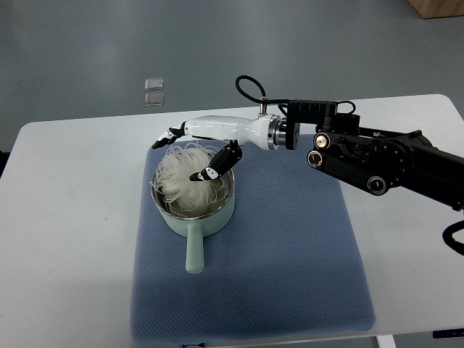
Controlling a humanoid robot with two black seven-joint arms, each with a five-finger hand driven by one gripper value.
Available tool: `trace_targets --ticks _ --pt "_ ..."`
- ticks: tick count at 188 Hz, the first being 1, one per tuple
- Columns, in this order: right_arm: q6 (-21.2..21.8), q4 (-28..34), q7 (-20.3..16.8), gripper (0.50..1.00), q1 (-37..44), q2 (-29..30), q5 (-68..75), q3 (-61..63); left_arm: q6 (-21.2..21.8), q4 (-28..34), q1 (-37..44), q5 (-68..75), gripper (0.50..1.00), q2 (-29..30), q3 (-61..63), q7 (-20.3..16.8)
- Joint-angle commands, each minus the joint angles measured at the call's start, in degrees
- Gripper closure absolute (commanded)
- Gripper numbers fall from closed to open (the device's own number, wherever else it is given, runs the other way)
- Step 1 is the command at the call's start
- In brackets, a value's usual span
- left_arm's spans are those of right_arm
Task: Put vermicelli into pot with right hand
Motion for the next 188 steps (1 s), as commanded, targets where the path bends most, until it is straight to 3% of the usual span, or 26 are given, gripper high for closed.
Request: trace_targets --ticks 1,36,68,106,135,188 --pt "-3.08 -0.33 -0.09 0.613 -0.17 -0.38 0.09 1.90 0.00 0.00 0.00 0.00 0.500 0.00 0.00 0.00" --pt "-4.05 -2.36 -1.24 0.615 -3.87 -0.91 3.78 11.74 0.00 0.00 0.00 0.00 0.500 0.00 -0.09 0.00" --pt "-6.25 -5.26 -6.07 0.617 -11.60 -2.14 11.95 23.96 0.00 0.00 0.00 0.00 0.500 0.00 0.00 0.00" --pt "-14.86 -10.26 -9.85 0.617 -18.37 -1.52 29.60 29.84 0.00 0.00 0.00 0.00 0.500 0.00 0.00 0.00" --pt "-20.13 -12.81 -10.03 0.613 -20.92 -1.44 43.41 29.23 0.00 0.00 0.00 0.00 0.500 0.00 0.00 0.00" --pt "-20.40 -13.17 -9.32 0.572 -23.55 -1.17 46.49 29.67 0.00 0.00 0.00 0.00 0.500 0.00 -0.09 0.00"
